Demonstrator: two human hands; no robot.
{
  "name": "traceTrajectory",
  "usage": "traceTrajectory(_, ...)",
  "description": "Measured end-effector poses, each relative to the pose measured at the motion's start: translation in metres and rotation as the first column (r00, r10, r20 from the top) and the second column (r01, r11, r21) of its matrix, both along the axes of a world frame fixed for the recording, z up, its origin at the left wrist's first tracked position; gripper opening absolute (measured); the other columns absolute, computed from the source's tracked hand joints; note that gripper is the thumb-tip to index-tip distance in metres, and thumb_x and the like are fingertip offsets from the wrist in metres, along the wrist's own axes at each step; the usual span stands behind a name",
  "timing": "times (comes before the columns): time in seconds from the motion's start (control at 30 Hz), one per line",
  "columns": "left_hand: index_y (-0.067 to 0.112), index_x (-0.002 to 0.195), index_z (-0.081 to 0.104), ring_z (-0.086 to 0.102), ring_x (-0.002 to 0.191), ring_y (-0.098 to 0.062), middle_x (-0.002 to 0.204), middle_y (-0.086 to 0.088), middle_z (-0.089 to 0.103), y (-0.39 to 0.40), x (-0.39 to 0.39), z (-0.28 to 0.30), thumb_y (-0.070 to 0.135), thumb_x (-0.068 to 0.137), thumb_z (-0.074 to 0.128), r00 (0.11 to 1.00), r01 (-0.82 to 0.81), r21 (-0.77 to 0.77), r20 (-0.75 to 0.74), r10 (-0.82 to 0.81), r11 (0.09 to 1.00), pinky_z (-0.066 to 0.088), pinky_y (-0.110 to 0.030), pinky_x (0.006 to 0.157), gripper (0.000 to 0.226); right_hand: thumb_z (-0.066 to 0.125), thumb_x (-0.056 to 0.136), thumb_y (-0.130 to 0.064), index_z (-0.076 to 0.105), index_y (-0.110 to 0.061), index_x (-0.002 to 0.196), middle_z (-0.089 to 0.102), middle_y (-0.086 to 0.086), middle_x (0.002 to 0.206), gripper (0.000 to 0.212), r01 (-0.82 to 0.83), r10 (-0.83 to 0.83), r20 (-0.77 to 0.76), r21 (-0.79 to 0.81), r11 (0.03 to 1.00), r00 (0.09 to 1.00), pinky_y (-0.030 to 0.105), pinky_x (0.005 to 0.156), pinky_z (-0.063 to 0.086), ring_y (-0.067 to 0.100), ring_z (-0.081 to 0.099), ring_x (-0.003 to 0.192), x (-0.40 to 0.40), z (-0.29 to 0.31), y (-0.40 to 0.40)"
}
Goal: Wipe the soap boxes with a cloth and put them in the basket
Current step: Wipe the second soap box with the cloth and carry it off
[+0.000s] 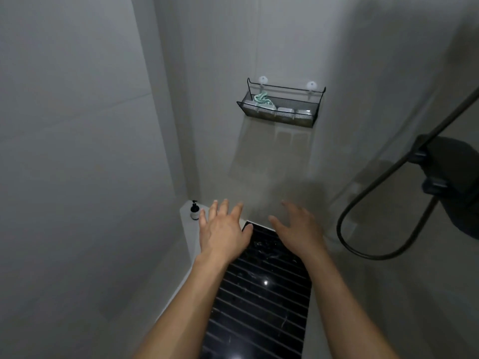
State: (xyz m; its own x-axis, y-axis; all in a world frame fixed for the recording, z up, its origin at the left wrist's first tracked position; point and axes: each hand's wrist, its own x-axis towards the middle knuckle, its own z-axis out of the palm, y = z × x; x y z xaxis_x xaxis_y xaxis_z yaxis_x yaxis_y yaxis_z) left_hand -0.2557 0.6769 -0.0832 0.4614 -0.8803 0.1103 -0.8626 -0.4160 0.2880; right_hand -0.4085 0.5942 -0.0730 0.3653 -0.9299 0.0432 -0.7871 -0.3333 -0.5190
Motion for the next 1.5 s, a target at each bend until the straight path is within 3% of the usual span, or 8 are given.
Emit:
traceTrajectory(0.23, 0.035, 0.152, 0.027, 0.009, 0.152, -0.026, 0.163, -0.003, 0.022, -0.082, 0.025, 0.001, 0.057, 0.094, 0.042, 1.0, 0.021, -0.01, 0.007, -0.021, 1.0, 0.003, -0.052, 0.121, 0.064, 0.052, 0.095, -0.056, 0.038, -0.029, 0.15, 0.044, 0.006, 0.152, 0.063, 0.028, -0.028, -0.006, -0.006, 1.0, 1.0, 0.038, 0.112, 0.032, 0.026, 0.039, 0.139, 0.015, 0.003, -0.072)
traceTrajectory(0.5, 0.035, 0.152, 0.029, 0.014, 0.151, -0.027, 0.161, -0.004, 0.026, -0.213, 0.066, 0.008, 0.057, 0.093, 0.043, 0.997, 0.078, -0.079, -0.008, -0.079, 0.994, 0.007, -0.052, 0.12, 0.064, 0.055, 0.094, -0.055, 0.041, -0.025, 0.15, 0.048, 0.007, 0.149, 0.065, 0.124, -0.124, 0.004, -0.092, 0.988, 0.992, 0.037, 0.109, 0.037, 0.028, 0.043, 0.136, 0.04, 0.018, -0.177)
traceTrajectory(0.93, 0.034, 0.151, 0.031, 0.015, 0.15, -0.027, 0.161, -0.003, 0.027, -0.427, 0.169, 0.029, 0.055, 0.092, 0.046, 0.968, 0.238, -0.15, -0.042, -0.246, 0.96, 0.009, -0.052, 0.12, 0.065, 0.058, 0.093, -0.048, 0.044, -0.024, 0.148, 0.047, 0.009, 0.149, 0.061, 0.268, -0.263, 0.055, -0.111, 0.957, 0.963, 0.046, 0.113, 0.033, 0.029, 0.039, 0.139, 0.141, 0.063, -0.361)
traceTrajectory(1.5, 0.031, 0.15, 0.034, 0.02, 0.148, -0.027, 0.159, -0.004, 0.031, -0.569, 0.202, 0.064, 0.052, 0.094, 0.047, 0.963, 0.265, -0.219, 0.006, -0.27, 0.939, 0.015, -0.049, 0.119, 0.061, 0.06, 0.093, -0.043, 0.049, -0.021, 0.144, 0.05, 0.01, 0.145, 0.057, 0.323, -0.302, 0.144, -0.156, 0.933, 0.942, 0.045, 0.111, 0.036, 0.029, 0.044, 0.135, 0.166, 0.083, -0.499)
